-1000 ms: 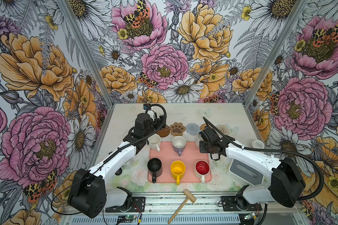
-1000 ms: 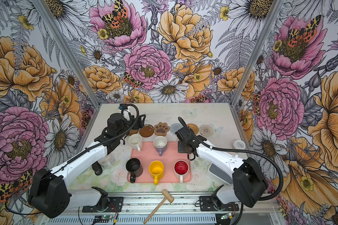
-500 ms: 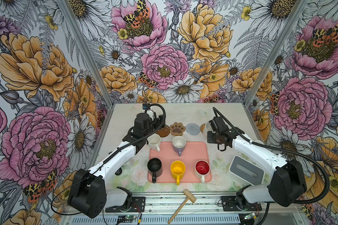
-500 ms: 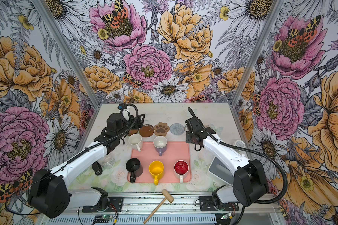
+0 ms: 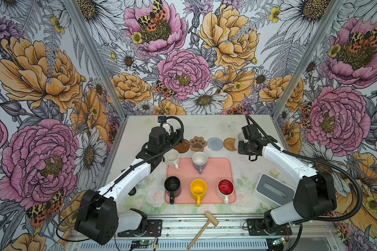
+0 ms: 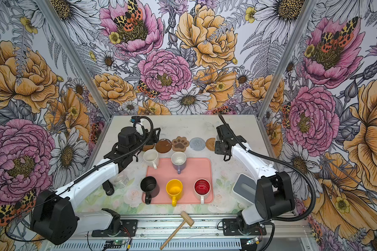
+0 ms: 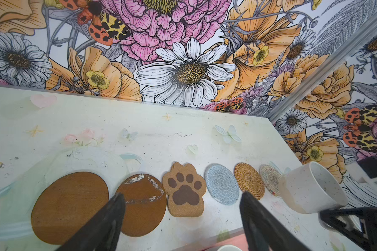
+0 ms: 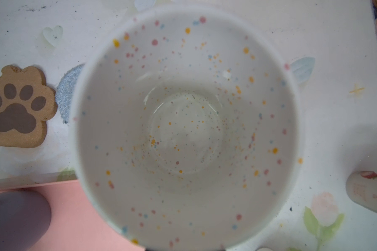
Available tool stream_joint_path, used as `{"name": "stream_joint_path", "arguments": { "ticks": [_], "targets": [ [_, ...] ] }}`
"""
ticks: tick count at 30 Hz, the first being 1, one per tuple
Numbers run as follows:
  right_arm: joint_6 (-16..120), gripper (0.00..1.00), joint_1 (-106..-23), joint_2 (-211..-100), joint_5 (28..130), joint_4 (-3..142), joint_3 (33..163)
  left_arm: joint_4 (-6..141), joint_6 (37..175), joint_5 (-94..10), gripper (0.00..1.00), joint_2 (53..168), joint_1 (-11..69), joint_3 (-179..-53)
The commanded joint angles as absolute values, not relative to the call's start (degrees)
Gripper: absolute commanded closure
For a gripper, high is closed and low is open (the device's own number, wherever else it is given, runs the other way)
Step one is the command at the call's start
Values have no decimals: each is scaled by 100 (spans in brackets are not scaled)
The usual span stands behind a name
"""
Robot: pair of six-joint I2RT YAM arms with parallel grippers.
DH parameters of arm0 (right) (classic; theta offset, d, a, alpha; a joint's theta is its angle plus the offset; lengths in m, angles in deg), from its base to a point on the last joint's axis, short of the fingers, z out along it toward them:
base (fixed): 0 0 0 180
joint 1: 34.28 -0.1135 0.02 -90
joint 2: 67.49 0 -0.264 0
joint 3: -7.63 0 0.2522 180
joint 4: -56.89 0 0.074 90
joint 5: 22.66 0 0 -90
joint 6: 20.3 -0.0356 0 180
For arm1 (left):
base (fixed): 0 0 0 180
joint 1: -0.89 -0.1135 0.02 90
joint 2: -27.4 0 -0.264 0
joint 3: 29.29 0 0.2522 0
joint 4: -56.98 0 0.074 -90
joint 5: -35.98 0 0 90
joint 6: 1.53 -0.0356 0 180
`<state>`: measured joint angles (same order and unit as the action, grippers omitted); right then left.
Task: Place cups on coasters
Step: Place the cup on the coaster.
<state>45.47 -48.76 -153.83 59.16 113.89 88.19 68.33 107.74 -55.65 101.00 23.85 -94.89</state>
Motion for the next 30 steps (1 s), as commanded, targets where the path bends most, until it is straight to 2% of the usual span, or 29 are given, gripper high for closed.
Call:
{"name": "stream_joint_path", "arguments": {
  "ticks": [1,19,30],
  "targets": [
    [4676,100,-4721,-15459,5941,11011,9230,6738,10855,-5503,16,9990,2336,-9451],
    [4866,100,-3985,-16363,5992,10989,9785,6753,10829,-5554,16,10034,2304,-9467],
    [4981,100,-3834,-16622,5976,10862,9916,6766,10816,-5543,16,10157,2284,-9534]
  ]
}}
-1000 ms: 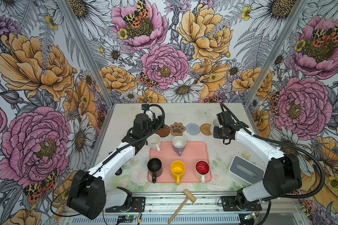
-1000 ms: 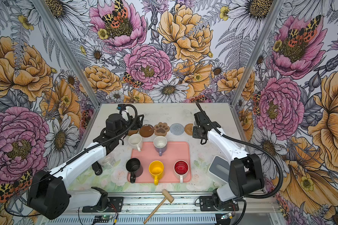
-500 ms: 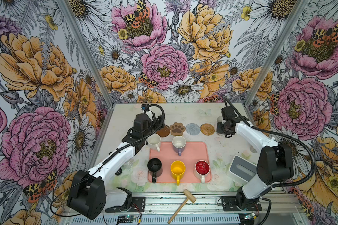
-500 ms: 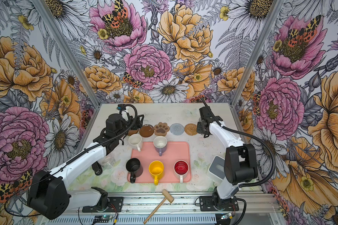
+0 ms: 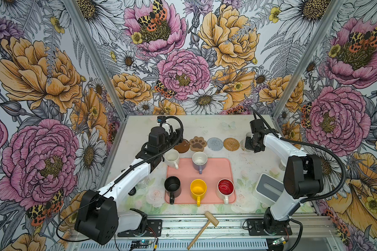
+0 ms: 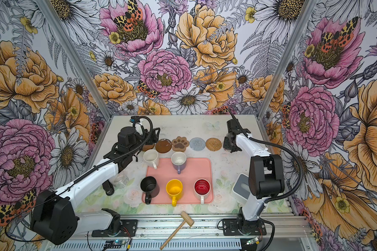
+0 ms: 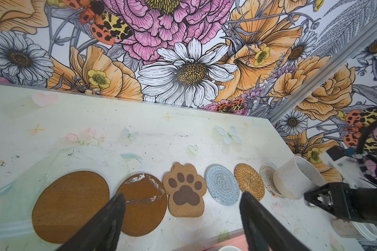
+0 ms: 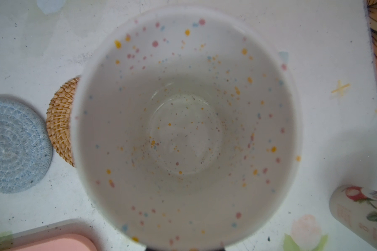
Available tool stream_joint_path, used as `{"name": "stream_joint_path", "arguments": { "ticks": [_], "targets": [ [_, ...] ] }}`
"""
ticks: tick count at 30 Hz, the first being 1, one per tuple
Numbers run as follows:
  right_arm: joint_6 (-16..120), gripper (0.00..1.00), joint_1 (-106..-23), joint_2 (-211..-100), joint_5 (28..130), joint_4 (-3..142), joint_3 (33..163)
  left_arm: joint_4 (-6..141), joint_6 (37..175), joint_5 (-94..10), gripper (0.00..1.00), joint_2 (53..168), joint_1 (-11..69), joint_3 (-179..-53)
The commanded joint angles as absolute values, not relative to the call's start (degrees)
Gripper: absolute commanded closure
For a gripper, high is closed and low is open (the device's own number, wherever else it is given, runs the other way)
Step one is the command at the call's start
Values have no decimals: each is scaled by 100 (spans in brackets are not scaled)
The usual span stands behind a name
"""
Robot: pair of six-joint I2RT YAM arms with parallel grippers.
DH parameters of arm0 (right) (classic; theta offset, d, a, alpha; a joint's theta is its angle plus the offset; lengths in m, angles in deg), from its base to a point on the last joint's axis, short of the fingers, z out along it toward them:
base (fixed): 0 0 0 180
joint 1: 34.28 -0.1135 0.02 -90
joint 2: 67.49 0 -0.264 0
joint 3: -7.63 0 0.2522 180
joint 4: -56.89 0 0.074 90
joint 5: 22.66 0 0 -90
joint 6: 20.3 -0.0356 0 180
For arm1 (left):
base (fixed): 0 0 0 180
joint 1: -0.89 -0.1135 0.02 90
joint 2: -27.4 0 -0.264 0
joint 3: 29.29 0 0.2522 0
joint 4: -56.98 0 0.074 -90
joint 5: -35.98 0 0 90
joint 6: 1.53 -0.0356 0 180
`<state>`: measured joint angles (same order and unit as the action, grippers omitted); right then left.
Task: Place cups on coasters
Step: Place the cup on the coaster.
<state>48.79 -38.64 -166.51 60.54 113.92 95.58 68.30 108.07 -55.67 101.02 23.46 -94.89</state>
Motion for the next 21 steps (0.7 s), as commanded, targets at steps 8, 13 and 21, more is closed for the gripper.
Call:
{"name": "stream_joint_path", "arguments": {
  "ticks": [8,13,21],
  "targets": [
    [5005,100,-3804,-16766,5913,10686,9917,6781,10807,-5541,16,10185,2269,-9553],
    [5010,100,-3787,-16864,5891,10644,9889,6780,10807,-5543,16,10203,2259,-9552],
    [5011,100,-3760,-16900,5846,10527,9773,6810,10806,-5538,16,10228,2251,-9570]
  ]
}}
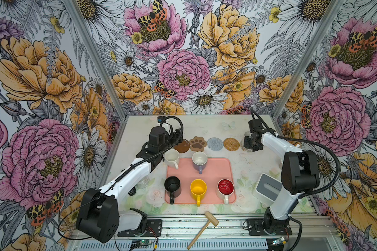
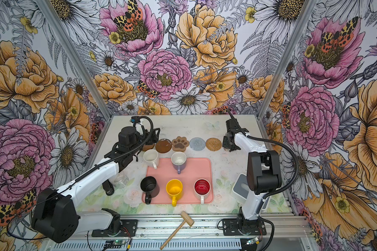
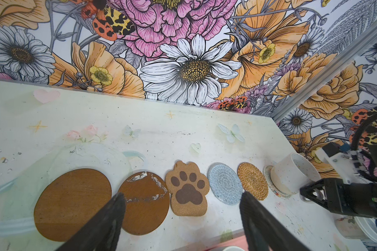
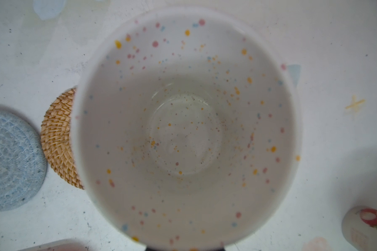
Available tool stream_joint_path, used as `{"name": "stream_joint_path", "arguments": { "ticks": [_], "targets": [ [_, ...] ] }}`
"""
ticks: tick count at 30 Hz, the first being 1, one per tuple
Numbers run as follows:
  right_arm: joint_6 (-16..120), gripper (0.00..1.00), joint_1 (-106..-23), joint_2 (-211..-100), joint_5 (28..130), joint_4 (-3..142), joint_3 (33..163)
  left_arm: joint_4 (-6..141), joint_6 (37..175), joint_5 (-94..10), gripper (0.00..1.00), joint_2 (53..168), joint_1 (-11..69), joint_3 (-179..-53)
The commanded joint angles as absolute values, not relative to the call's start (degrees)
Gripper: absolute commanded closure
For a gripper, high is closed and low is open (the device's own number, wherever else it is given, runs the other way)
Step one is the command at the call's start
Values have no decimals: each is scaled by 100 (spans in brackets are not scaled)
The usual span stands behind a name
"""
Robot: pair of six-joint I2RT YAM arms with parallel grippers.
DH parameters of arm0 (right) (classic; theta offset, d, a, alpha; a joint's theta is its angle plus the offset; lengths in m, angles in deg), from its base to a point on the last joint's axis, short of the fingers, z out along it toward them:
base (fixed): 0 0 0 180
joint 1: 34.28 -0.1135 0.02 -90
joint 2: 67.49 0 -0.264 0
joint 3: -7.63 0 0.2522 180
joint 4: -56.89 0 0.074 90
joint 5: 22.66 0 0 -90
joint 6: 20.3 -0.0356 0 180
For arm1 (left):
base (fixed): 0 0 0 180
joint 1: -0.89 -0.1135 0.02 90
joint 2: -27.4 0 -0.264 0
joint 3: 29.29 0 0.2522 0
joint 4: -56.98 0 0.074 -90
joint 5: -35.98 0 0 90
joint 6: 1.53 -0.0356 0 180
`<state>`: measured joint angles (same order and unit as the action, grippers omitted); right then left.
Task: Place cups on coasters
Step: Place the cup on the coaster.
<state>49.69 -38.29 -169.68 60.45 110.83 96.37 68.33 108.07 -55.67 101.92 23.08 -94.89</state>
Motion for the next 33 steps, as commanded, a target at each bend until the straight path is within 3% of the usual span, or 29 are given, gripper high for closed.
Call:
{"name": "stream_joint_path", "arguments": {
  "ticks": [1,33],
  "targets": [
    [5018,100,-3754,-16907,5833,10519,9766,6813,10798,-5543,16,10229,2243,-9570],
    [4888,100,-3743,-16900,5865,10334,9330,6853,10801,-5534,16,10175,2206,-9544]
  ]
}}
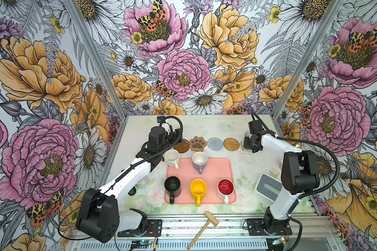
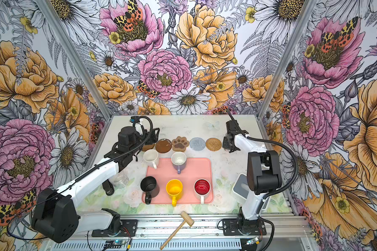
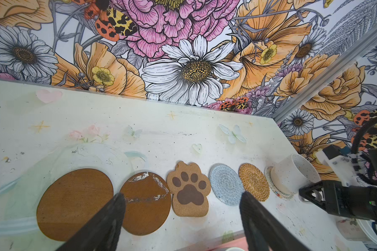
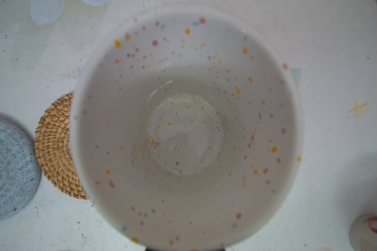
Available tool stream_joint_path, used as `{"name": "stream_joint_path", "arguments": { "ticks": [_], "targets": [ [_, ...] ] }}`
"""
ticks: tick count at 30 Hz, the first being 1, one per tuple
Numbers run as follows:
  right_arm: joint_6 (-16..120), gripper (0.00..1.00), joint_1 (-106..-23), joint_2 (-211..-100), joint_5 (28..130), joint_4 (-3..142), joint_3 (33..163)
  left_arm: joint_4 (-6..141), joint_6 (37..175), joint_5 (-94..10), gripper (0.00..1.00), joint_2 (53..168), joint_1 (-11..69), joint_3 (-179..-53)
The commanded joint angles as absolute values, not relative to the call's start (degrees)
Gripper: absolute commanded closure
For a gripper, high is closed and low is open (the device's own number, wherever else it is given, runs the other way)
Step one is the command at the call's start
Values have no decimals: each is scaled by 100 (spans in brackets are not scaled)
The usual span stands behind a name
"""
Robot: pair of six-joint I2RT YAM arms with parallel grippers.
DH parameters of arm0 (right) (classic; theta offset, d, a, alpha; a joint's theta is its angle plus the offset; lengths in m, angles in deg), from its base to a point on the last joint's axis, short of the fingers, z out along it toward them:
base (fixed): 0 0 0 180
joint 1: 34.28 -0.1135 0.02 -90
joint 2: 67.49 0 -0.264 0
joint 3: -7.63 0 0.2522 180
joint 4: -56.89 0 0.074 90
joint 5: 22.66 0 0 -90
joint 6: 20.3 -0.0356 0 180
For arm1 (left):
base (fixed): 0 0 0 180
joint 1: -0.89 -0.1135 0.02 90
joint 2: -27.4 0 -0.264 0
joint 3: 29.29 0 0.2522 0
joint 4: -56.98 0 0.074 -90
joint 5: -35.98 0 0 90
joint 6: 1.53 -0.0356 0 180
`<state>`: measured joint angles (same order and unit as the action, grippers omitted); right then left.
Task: Place cups on coasters
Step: Place the cup on the coaster.
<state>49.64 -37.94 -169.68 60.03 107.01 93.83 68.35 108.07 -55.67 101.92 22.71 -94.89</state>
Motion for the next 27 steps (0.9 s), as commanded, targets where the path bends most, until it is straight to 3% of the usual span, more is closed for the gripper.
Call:
{"name": "stream_joint_path", "arguments": {
  "ticks": [1,14,20,27],
  "targets": [
    [4881,100,-3744,-16885,5878,10334,9315,6846,10806,-5536,16,10175,2202,-9544],
    [4831,72,-3744,-16637,5864,10317,9133,6890,10795,-5543,16,10105,2203,-9537],
    [4737,51,-3746,-16329,5884,10317,8997,6989,10781,-5534,16,10049,2197,-9569],
    [4425,46,-3969,-15461,5605,10317,8826,8576,10564,-5618,17,9954,2281,-10299]
  ]
}}
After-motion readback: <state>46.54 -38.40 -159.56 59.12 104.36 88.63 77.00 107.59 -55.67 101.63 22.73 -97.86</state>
